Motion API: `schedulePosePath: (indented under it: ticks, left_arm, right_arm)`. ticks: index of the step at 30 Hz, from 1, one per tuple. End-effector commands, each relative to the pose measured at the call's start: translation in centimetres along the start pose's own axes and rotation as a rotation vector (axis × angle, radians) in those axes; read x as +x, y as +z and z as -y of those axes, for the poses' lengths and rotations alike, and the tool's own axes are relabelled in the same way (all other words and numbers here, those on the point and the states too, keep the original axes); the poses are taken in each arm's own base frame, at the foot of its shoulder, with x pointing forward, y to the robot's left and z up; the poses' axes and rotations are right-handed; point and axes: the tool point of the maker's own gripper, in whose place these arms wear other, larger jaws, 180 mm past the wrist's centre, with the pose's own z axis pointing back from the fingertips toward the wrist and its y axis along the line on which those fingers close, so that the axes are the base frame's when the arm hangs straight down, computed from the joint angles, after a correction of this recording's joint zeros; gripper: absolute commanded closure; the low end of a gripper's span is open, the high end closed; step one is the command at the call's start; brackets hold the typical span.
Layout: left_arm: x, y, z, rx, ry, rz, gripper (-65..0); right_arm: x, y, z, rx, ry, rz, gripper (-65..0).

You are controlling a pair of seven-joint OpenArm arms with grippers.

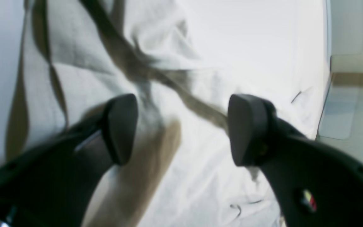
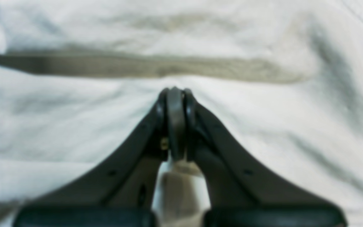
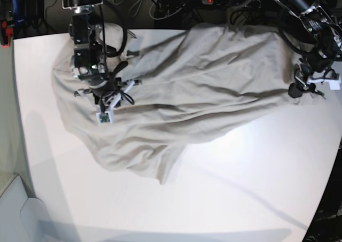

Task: Layout the t-shirt on the table in an organized manner, then fold the t-shirt properly
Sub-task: 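Lower the left gripper to the shirt edge opposite the right gripper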

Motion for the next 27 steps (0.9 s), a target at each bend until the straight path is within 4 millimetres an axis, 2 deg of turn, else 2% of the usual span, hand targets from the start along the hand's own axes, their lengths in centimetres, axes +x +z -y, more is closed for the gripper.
schedulePosePath:
  ticks: [1,6,11,22,27]
  left_arm:
    - [1.2,0.4,0.6,-0.014,-0.019,0.025,-43.8]
    - [1.9,0.7,1.9,-0.102,0.029,0.06,-43.8]
    - [2.1,0.5,2.0,-0.106,0.034,0.064,-43.8]
    - [4.3,-0.1,4.1,-0.15,0.024,0.104,-43.8]
    - [4.5,-0.3,3.8,-0.122,0.014,0.12,-43.8]
  right_arm:
    - [1.4,0.2,0.3,-0.008,0.001,0.043,0.0]
    - [1.1,0.0,0.3,-0.008,0.001,0.032,0.0]
    - [0.2,-0.6,0.3,-0.005,-0.003,0.005,0.0]
    - [0.5,-0.6,0.3,-0.004,-0.001,0.013,0.0]
    - [0.5,-0.6,0.3,-0.004,-0.001,0.013,0.0]
